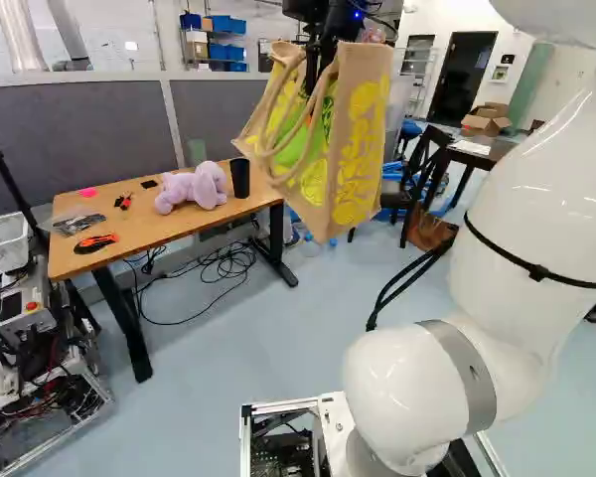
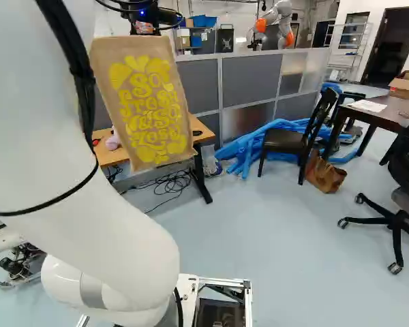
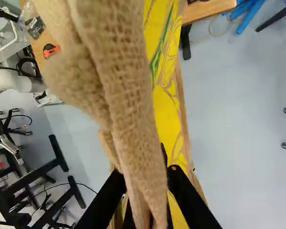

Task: Pick up the bag on the ground and place it on the table

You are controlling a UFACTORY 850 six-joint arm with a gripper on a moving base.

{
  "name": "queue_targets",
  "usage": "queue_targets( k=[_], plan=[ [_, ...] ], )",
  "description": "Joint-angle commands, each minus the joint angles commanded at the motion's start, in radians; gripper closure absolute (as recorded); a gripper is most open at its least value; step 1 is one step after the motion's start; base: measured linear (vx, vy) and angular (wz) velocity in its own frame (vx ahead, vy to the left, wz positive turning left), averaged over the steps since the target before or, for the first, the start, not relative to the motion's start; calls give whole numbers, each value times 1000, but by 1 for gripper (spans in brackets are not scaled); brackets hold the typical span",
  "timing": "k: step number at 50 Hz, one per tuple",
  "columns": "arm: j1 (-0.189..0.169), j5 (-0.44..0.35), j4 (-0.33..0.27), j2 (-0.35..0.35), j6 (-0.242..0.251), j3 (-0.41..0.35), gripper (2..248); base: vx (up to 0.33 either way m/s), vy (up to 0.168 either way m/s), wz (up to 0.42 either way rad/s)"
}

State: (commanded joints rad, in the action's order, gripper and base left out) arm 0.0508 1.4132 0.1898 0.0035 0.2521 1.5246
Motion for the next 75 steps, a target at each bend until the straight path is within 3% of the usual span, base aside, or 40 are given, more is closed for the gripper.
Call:
queue_targets(
  k=[75],
  plan=[
    [0,0,0,0,0,0,228,96,-57,0]
  ],
)
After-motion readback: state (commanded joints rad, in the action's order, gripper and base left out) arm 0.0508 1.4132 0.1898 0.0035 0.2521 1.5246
